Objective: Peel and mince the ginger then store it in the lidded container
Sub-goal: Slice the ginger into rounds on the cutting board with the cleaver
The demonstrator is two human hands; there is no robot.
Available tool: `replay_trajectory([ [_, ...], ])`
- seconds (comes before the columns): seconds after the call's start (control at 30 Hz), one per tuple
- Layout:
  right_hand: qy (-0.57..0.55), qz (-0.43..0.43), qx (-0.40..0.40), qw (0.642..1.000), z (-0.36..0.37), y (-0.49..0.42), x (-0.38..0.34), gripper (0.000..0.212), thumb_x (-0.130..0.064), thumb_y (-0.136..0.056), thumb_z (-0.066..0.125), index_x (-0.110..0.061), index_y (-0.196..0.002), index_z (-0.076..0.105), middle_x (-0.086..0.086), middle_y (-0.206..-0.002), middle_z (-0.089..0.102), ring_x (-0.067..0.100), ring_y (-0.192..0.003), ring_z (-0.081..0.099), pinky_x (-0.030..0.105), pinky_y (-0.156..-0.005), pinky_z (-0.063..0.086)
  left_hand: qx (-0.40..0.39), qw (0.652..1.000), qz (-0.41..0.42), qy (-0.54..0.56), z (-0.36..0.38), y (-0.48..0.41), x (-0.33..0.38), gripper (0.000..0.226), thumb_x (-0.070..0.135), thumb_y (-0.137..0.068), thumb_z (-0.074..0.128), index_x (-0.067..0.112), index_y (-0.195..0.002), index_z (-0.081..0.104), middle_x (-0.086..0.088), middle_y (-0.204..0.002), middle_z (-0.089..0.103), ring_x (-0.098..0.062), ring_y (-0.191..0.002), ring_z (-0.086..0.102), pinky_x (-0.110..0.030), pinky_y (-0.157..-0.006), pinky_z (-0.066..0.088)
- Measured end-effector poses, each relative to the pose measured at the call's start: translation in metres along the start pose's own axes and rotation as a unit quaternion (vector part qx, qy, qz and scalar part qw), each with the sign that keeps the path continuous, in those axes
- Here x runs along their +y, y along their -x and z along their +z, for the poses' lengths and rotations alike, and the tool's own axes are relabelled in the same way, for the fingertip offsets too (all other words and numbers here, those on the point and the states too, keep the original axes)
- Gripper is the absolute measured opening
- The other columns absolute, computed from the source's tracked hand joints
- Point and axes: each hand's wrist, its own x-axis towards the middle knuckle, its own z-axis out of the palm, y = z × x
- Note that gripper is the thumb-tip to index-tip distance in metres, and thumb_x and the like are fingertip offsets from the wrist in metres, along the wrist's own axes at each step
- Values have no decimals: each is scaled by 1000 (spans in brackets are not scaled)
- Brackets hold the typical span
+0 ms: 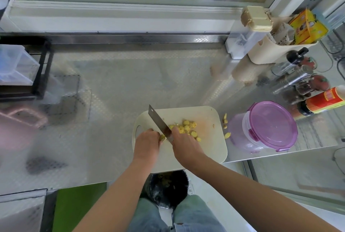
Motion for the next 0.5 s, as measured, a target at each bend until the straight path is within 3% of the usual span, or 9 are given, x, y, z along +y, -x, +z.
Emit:
replay_trajectory([
  [0.27,-3,31,22,999,1,8,-10,27,-4,-96,41,-13,-122,37,11,-97,64,32,-87,62,38,-67,46,-15,998,39,-46,1,-6,-4,19,20,-95,57,15,-106,71,-5,-102,67,-21,-91,63,-29,-79,49],
  [0.5,-1,25,-1,1000,1,3,-6,22,-4,-95,39,-12,-115,37,12,-94,59,32,-79,55,34,-63,36,-13,997,52,-61,3,-5,-4,18,14,-94,56,13,-103,71,-6,-99,66,-23,-88,62,-29,-72,45],
])
